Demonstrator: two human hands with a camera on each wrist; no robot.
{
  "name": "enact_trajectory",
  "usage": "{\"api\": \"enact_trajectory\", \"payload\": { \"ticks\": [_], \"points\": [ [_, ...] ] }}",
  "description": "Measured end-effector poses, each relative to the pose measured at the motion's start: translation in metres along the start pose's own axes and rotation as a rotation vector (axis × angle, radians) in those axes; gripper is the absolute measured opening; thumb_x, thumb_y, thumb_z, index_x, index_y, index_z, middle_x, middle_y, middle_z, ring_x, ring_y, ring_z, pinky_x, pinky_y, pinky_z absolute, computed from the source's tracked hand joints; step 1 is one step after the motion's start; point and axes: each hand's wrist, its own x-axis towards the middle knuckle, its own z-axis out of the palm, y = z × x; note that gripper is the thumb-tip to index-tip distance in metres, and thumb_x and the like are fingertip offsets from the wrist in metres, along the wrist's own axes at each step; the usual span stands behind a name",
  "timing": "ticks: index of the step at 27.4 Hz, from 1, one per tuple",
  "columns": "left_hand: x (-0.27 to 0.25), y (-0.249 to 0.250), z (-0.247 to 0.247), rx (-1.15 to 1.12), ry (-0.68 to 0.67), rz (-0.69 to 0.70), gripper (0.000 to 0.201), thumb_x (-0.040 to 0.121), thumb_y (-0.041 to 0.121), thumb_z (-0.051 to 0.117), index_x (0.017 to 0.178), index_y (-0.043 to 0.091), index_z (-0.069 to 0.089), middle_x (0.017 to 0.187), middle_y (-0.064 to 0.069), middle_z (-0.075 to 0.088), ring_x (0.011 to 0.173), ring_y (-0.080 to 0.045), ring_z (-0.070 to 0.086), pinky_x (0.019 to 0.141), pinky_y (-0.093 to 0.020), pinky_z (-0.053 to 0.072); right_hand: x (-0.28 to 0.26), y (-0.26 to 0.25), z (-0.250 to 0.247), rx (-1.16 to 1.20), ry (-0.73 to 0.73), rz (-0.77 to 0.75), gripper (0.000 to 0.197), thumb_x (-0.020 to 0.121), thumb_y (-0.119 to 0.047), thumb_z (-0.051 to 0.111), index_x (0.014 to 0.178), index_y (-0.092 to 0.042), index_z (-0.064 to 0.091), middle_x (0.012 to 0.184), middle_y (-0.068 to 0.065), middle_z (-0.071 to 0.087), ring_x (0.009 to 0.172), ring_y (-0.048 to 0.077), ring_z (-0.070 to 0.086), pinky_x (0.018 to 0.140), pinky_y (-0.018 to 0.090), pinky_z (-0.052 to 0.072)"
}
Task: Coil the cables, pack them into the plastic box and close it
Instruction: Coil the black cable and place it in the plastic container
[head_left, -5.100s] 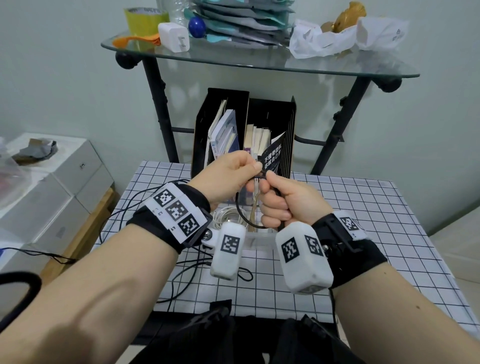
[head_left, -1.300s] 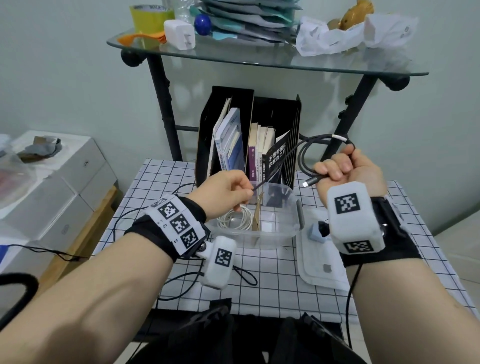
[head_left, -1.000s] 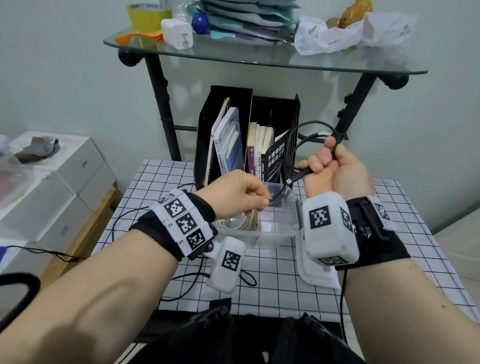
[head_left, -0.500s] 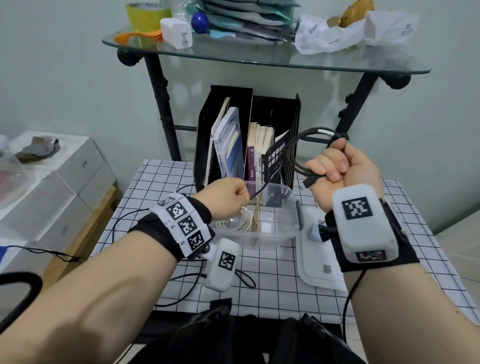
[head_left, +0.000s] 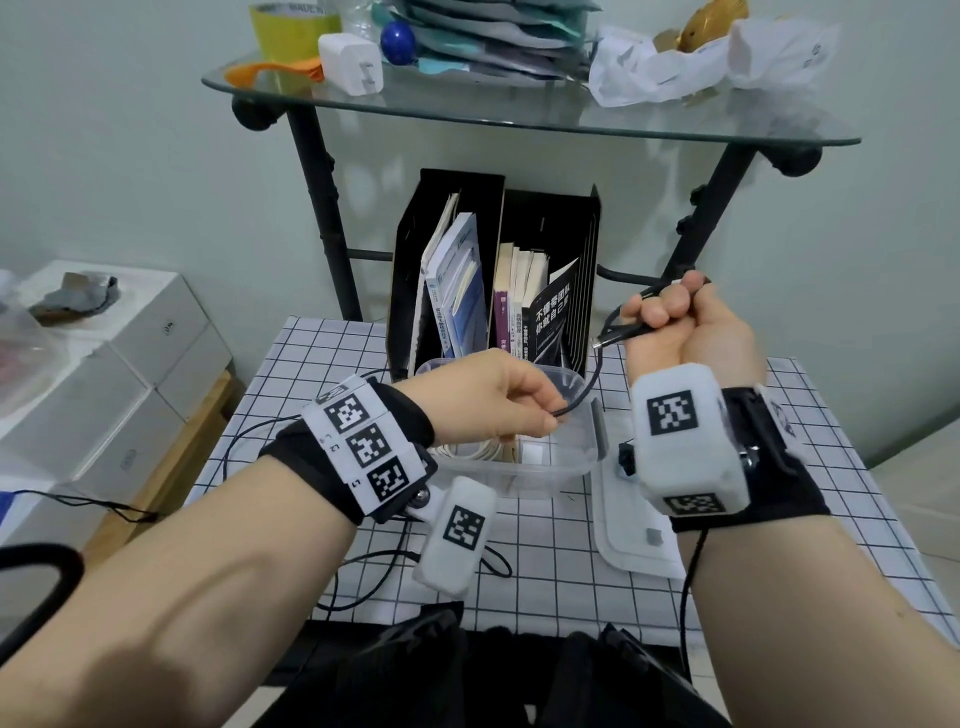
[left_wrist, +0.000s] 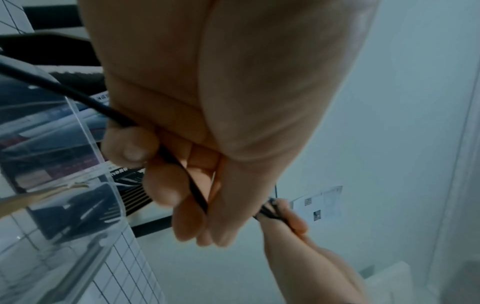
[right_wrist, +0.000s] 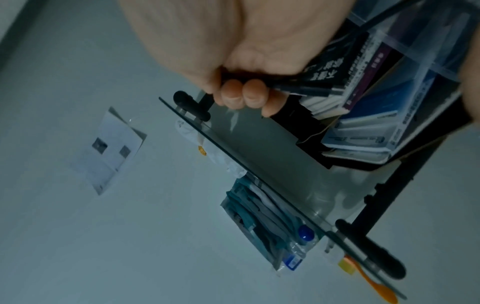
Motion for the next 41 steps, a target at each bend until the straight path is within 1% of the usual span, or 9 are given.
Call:
{"api": "enact_trajectory", "payload": {
  "ticks": [4,11,17,20,24,29,32,35,41],
  "points": [
    [-0.001,0.006,-0.001,-0.026,0.015,0.063,0.024,0.087,0.007,0.064,0.110,0.011,0.069,0.076,-0.010,0.055,0.053,0.001,0.050,0.055,-0.007,0.042,0.001,0.009,-0.009,-0.184,-0.025,-0.116,0.027,0.104,-0.014,0.030,0.084,-0.011,0.049,0.049,-0.001,0.042,0.042,0.013,0.034,0.065,0.030,0.045],
    [-0.002,0.015,-0.004,-0.041,0.121,0.098,0.021,0.085,0.007,0.067,0.101,0.019,0.072,0.077,0.001,0.068,0.066,-0.001,0.060,0.064,-0.010,0.050,-0.005,0.024,-0.017,-0.802,-0.161,-0.279,0.020,0.098,-0.012,0.035,0.089,-0.017,0.052,0.054,-0.004,0.046,0.050,0.013,0.043,0.073,0.037,0.046],
    [0.001,0.014,-0.006,0.006,0.213,0.158,0.017,0.084,0.008,0.067,0.091,0.021,0.074,0.080,-0.005,0.071,0.070,-0.013,0.063,0.080,-0.027,0.057,-0.009,0.027,-0.024,-1.331,-0.277,-0.041,0.017,0.091,-0.020,0.048,0.088,-0.006,0.056,0.062,0.005,0.056,0.056,0.021,0.050,0.059,0.037,0.045],
    [0.005,0.011,-0.007,0.035,0.253,0.163,0.010,0.080,0.008,0.072,0.086,0.015,0.071,0.069,0.008,0.063,0.061,-0.001,0.056,0.069,-0.019,0.052,-0.015,0.027,-0.023,-1.353,-0.342,0.196,0.016,0.096,-0.011,0.044,0.083,-0.007,0.053,0.057,0.007,0.052,0.042,0.016,0.043,0.047,0.030,0.038],
    [0.008,0.009,-0.014,0.014,0.310,0.182,0.017,0.074,0.010,0.079,0.082,0.018,0.066,0.072,0.008,0.060,0.053,0.005,0.051,0.062,-0.019,0.048,-0.026,0.025,-0.018,-1.211,-0.391,0.403,0.025,0.094,-0.008,0.042,0.070,-0.011,0.047,0.039,0.000,0.032,0.033,0.012,0.020,0.047,0.028,0.019],
    [0.006,0.003,-0.021,0.028,0.309,0.175,0.013,0.080,0.021,0.075,0.092,0.018,0.070,0.064,0.013,0.060,0.048,0.004,0.044,0.057,-0.014,0.039,-0.030,0.016,-0.014,-1.098,-0.405,0.554,0.041,0.096,-0.035,0.043,0.068,-0.006,0.053,0.038,-0.005,0.026,0.031,0.007,0.013,0.046,0.024,0.004],
    [0.004,-0.003,-0.024,-0.052,0.264,0.155,0.012,0.088,0.023,0.066,0.093,0.013,0.071,0.063,0.010,0.061,0.048,0.003,0.045,0.051,-0.013,0.038,-0.029,0.010,-0.018,-1.035,-0.450,0.543,0.035,0.097,-0.029,0.048,0.069,-0.009,0.053,0.038,-0.007,0.025,0.031,0.005,0.014,0.047,0.024,0.003],
    [0.005,-0.009,-0.025,-0.098,0.260,0.124,0.028,0.091,0.033,0.061,0.090,0.006,0.070,0.070,-0.013,0.061,0.047,-0.006,0.038,0.047,-0.018,0.032,-0.030,0.013,-0.023,-0.974,-0.467,0.529,0.033,0.098,-0.027,0.047,0.070,-0.011,0.055,0.041,-0.005,0.022,0.036,0.008,0.011,0.053,0.032,0.004],
    [0.009,-0.011,-0.016,-0.311,0.249,0.070,0.029,0.094,0.028,0.056,0.086,0.002,0.062,0.057,0.005,0.055,0.043,-0.002,0.042,0.041,-0.013,0.032,-0.030,0.015,-0.022,-0.919,-0.475,0.594,0.032,0.099,-0.024,0.043,0.073,-0.008,0.052,0.043,-0.001,0.026,0.036,0.011,0.017,0.055,0.034,0.012]
  ]
}}
